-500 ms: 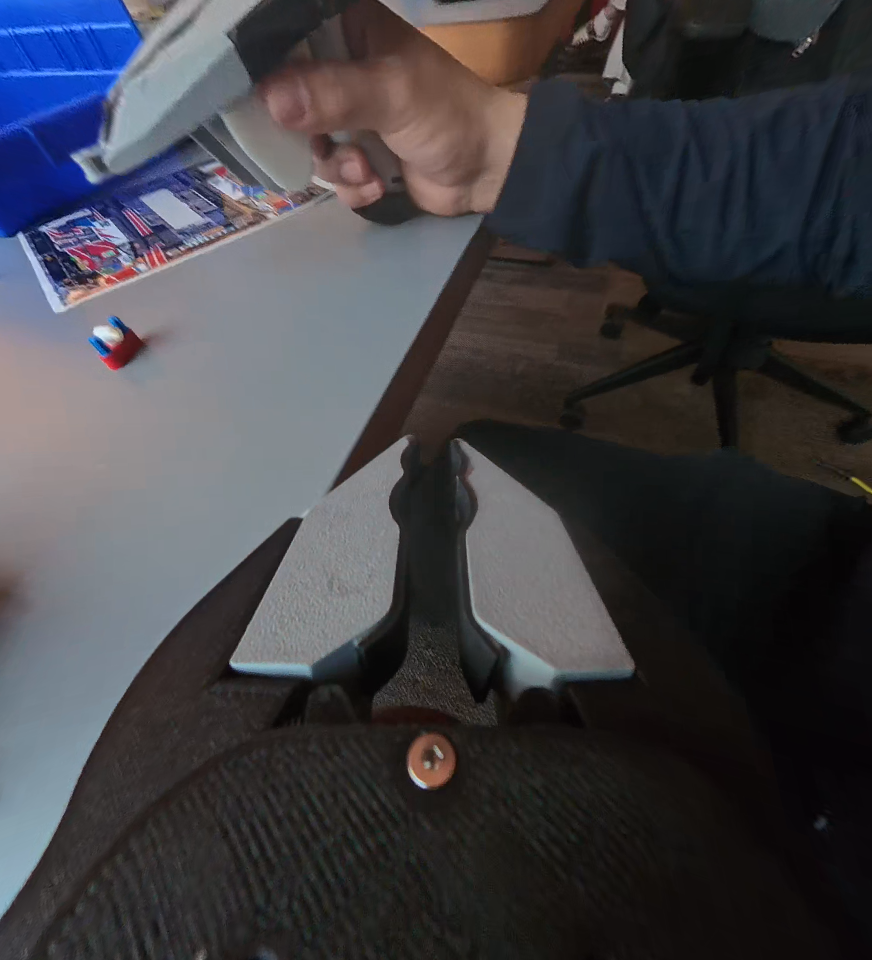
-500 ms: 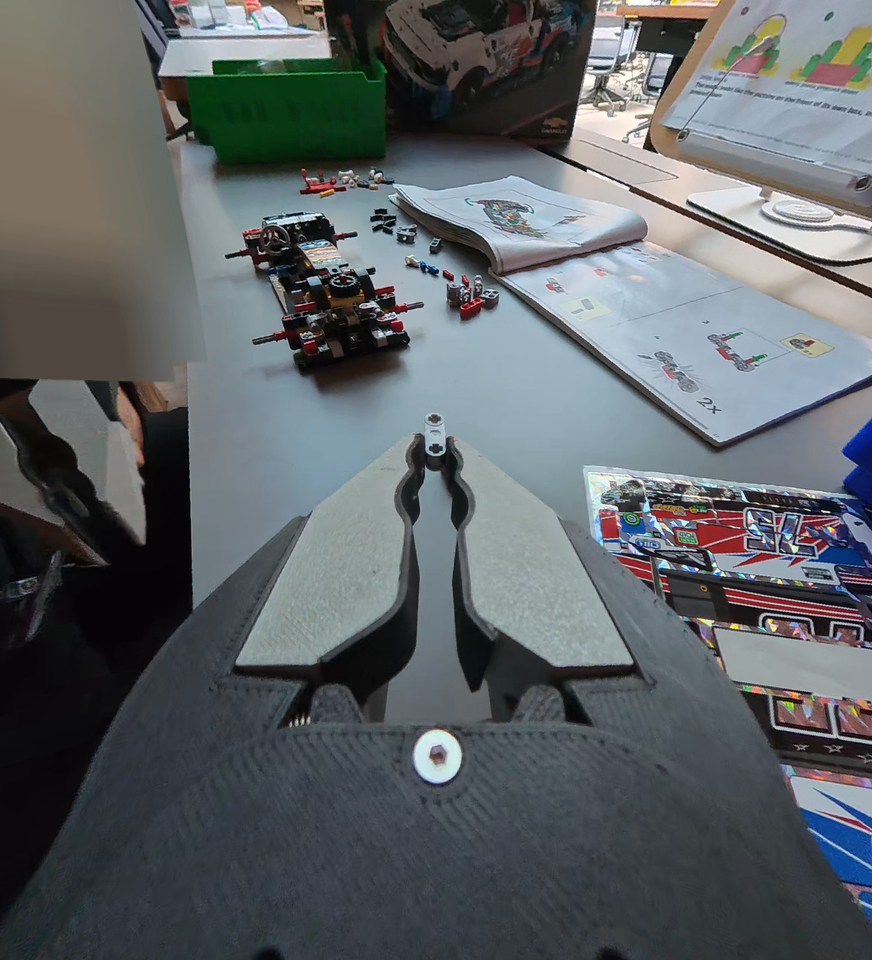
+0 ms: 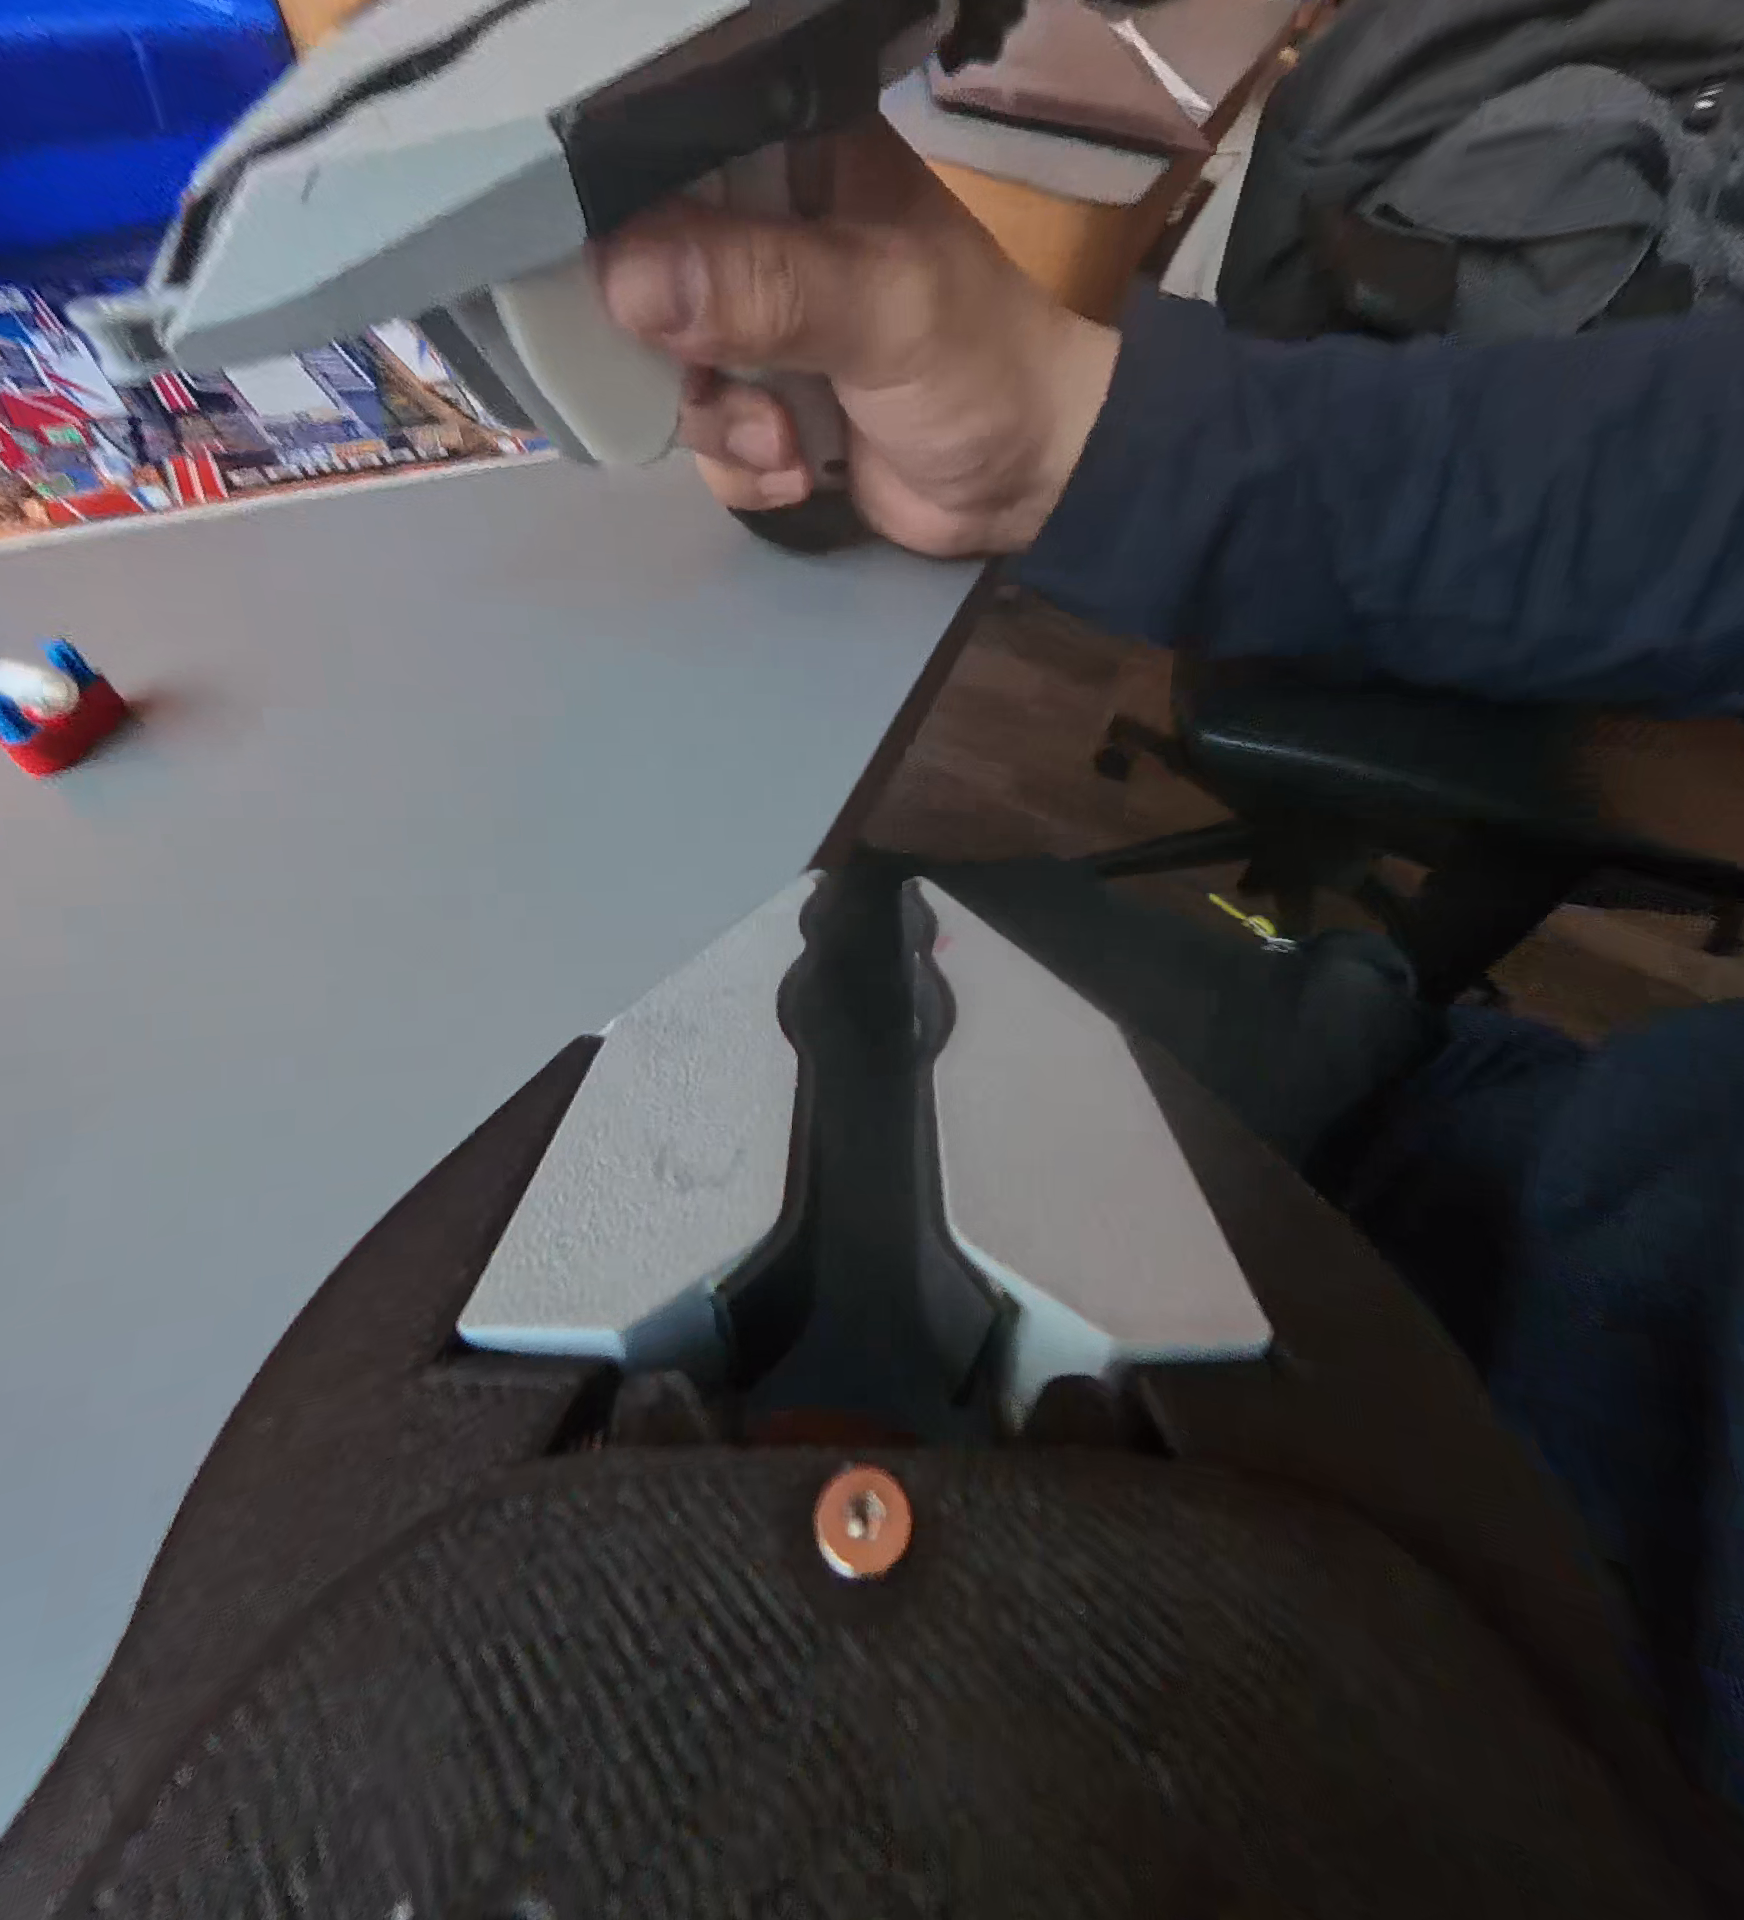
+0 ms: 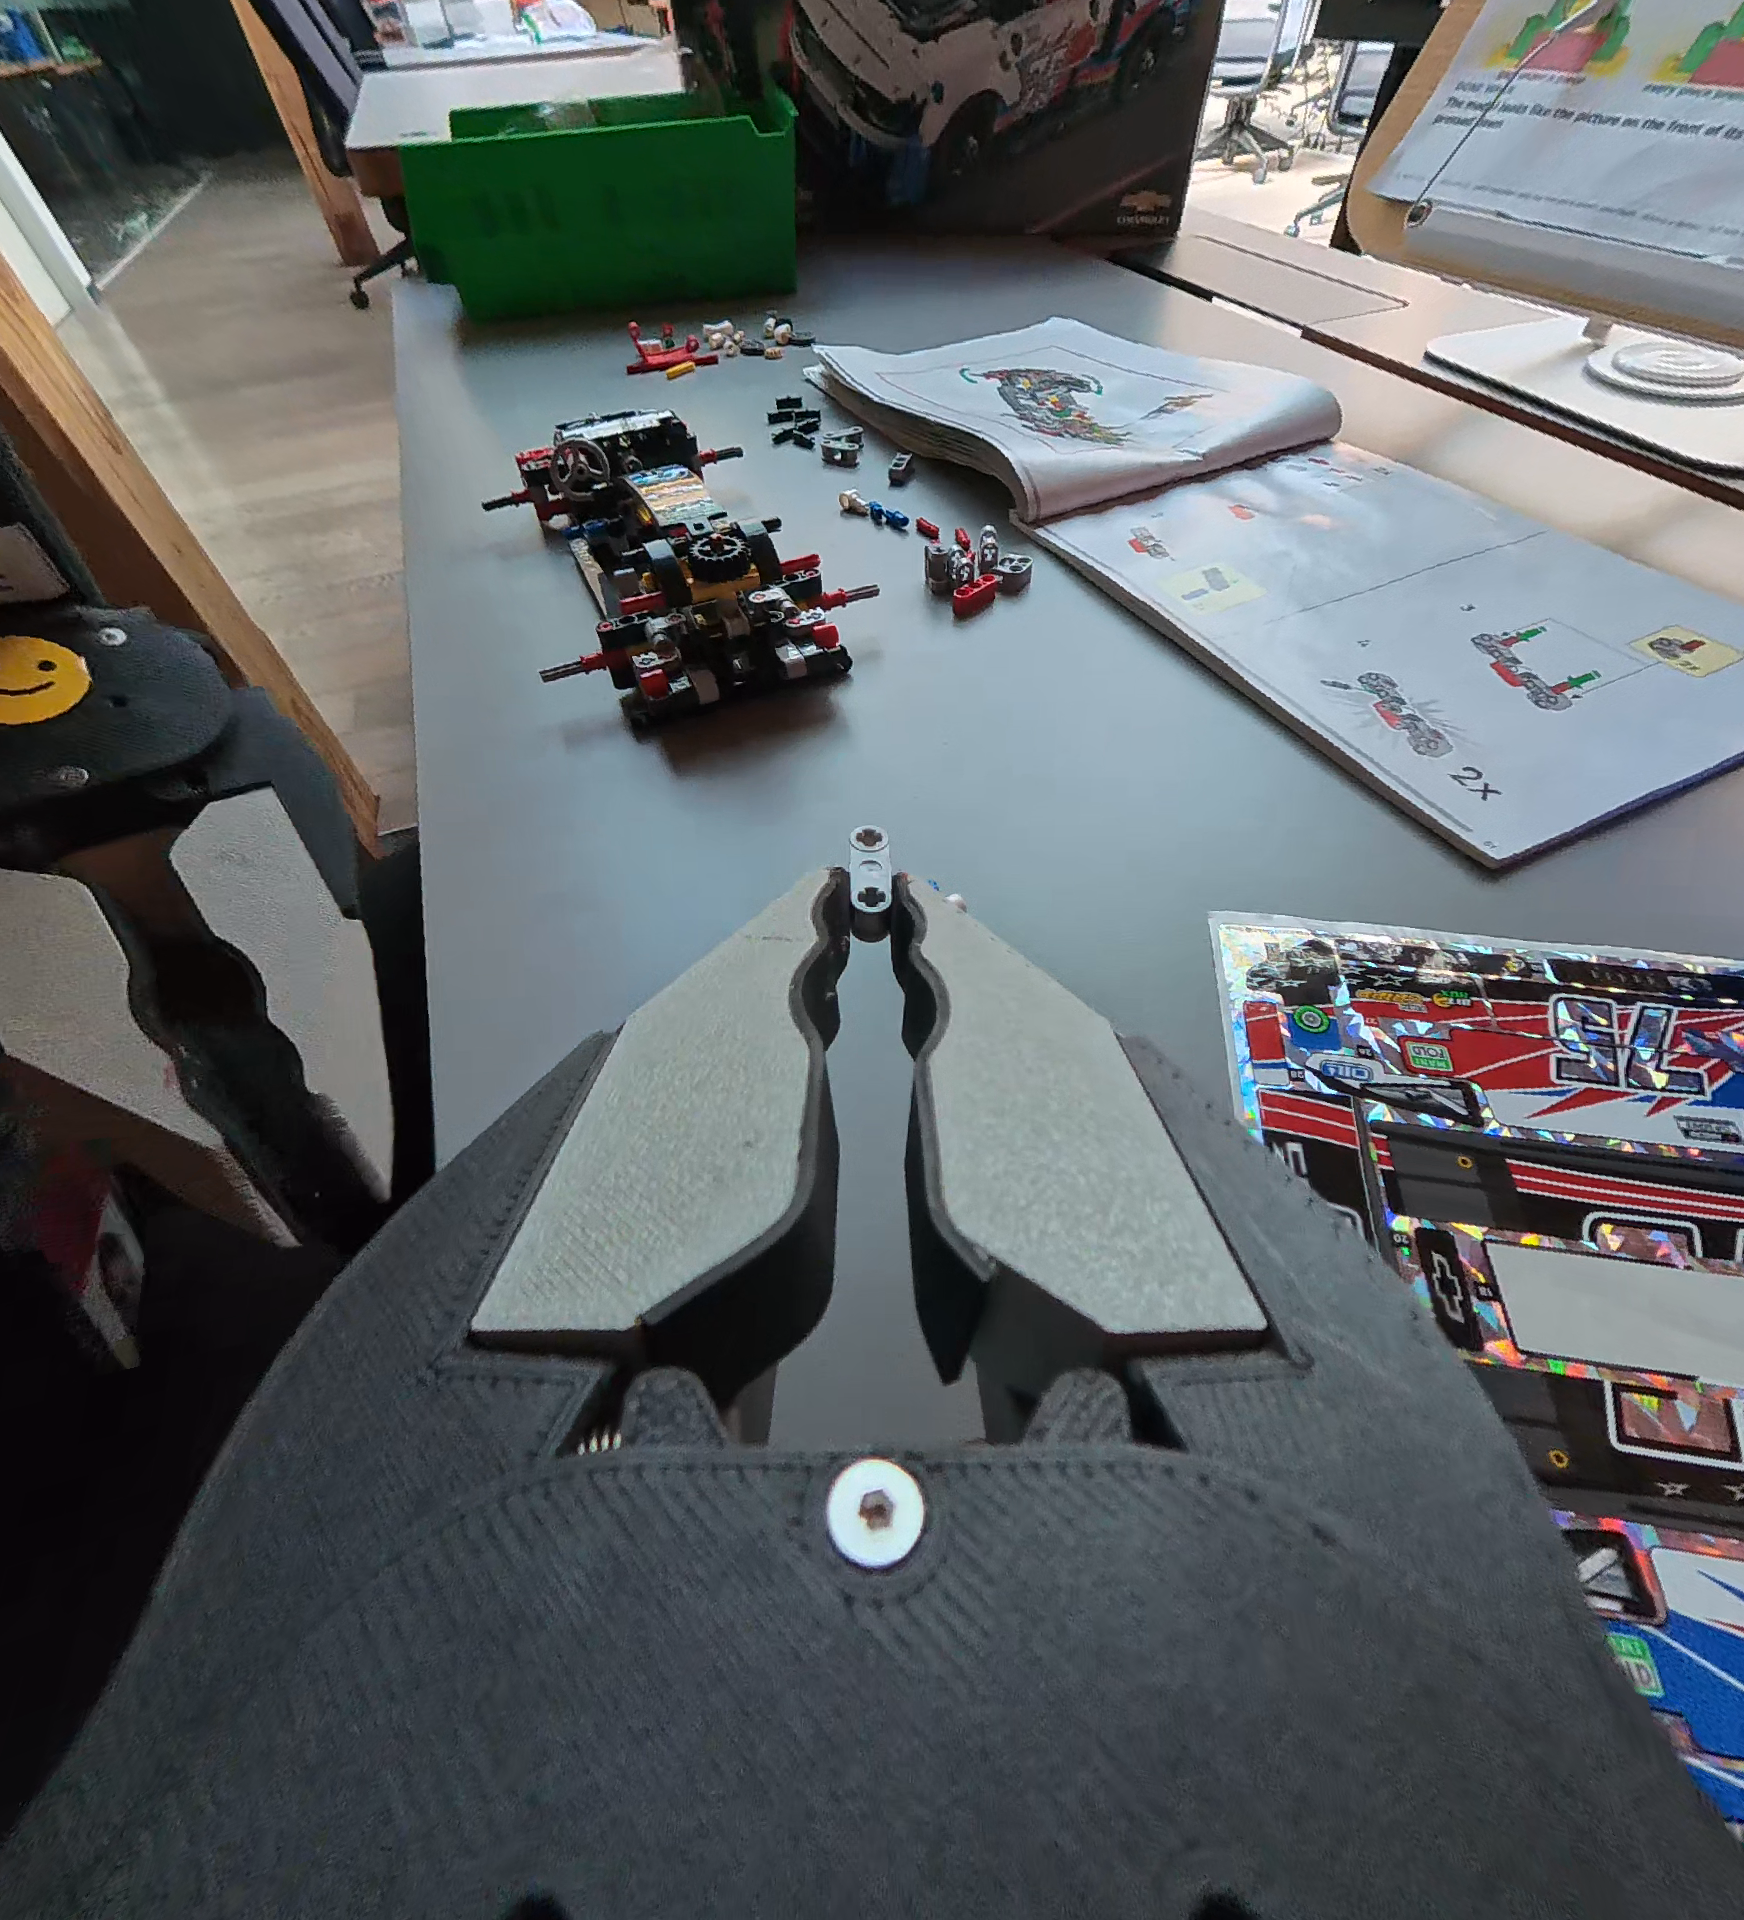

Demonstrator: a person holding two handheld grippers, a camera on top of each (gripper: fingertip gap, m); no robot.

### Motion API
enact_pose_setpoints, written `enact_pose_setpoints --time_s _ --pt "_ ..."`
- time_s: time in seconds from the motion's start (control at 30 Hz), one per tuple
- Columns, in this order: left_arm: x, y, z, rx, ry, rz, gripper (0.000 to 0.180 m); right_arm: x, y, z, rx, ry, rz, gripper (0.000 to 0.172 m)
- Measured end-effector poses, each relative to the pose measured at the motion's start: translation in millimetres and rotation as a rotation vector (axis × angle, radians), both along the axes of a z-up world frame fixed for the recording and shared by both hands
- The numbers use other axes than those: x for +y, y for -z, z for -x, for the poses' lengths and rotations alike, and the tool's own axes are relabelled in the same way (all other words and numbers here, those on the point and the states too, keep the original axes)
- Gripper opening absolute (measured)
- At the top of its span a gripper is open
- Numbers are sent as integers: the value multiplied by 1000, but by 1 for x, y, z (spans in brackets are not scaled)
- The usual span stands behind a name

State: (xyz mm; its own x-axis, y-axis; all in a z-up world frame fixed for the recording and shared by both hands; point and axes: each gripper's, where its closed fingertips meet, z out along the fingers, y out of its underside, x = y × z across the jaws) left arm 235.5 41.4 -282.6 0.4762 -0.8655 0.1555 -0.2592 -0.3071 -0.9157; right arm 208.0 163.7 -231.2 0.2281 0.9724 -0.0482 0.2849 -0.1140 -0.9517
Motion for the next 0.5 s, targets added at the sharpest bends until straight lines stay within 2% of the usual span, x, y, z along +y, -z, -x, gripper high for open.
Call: enact_pose_setpoints --time_s 0.07,0.2,0.33,0.5 --pt "4 1 -7 37 -21 -56 9 -1 -4 -2 29 2 -5 5" --pt "-13 10 -19 78 -3 -85 13 0 -12 -7 90 -6 17 4" --pt "-24 16 -23 172 21 -191 16 -2 -20 -11 153 -20 18 4" --pt "-32 16 -26 199 78 -202 20 1 -23 -14 181 -10 42 4"
